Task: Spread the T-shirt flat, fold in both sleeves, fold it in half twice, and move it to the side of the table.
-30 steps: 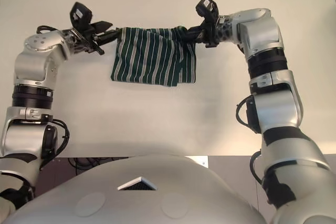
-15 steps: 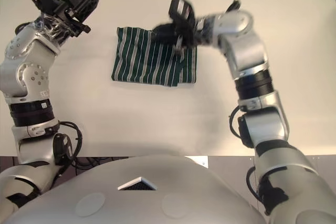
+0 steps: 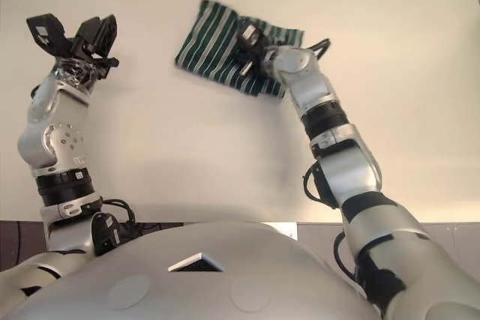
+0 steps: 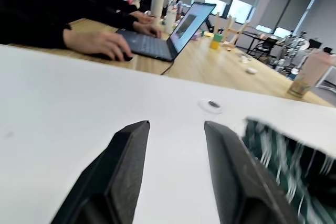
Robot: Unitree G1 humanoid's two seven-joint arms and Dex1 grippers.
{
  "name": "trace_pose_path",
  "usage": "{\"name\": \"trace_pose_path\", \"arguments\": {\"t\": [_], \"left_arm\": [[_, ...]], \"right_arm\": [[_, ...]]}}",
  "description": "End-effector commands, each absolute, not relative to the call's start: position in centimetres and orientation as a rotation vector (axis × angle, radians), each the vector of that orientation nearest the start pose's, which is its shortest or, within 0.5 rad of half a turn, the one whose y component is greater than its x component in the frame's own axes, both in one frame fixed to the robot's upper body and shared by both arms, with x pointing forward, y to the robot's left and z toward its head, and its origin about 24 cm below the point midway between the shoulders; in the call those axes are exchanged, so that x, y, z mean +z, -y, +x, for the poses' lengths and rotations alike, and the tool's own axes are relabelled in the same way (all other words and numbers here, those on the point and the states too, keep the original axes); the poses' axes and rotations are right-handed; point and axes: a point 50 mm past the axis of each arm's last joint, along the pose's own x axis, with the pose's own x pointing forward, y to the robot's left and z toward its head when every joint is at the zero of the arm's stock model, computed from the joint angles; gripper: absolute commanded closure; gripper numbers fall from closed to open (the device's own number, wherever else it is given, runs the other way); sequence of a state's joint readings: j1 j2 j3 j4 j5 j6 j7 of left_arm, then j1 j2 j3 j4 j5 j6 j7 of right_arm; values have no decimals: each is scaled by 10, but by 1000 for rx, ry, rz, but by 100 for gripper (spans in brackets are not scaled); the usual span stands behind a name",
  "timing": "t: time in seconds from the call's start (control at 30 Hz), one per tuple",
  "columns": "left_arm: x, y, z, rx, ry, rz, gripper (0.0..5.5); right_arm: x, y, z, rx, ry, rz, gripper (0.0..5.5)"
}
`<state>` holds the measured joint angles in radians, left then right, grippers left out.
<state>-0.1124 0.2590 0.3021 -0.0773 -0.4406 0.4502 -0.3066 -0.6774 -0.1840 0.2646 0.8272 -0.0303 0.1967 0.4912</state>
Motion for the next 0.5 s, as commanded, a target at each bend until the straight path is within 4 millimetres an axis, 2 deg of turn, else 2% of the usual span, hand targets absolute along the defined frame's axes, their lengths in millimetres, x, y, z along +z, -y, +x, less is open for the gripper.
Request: {"name": "trace_pose_path", "arguments": {"t": [0.03, 0.1, 0.17, 0.27, 0.37, 0.43, 0.5], "left_arm": [[61, -239, 253, -56, -150, -249, 362], [59, -240, 250, -25, -146, -247, 362], [55, -241, 246, -9, -149, -237, 362], [49, -239, 240, -11, -164, -196, 362], [48, -238, 237, -12, -167, -180, 362], [47, -238, 234, -6, -165, -179, 362], [46, -238, 232, 5, -162, -182, 362]], "right_arm": [[-21, 233, 321, 89, -784, -206, 457], [-24, 256, 313, -96, -773, -155, 457], [-27, 268, 306, -213, -747, -145, 457], [-31, 264, 301, -214, -717, -147, 457], [-26, 264, 296, -240, -688, -136, 457], [-24, 263, 287, -276, -702, -88, 457], [-30, 264, 271, -318, -759, -25, 457]]}}
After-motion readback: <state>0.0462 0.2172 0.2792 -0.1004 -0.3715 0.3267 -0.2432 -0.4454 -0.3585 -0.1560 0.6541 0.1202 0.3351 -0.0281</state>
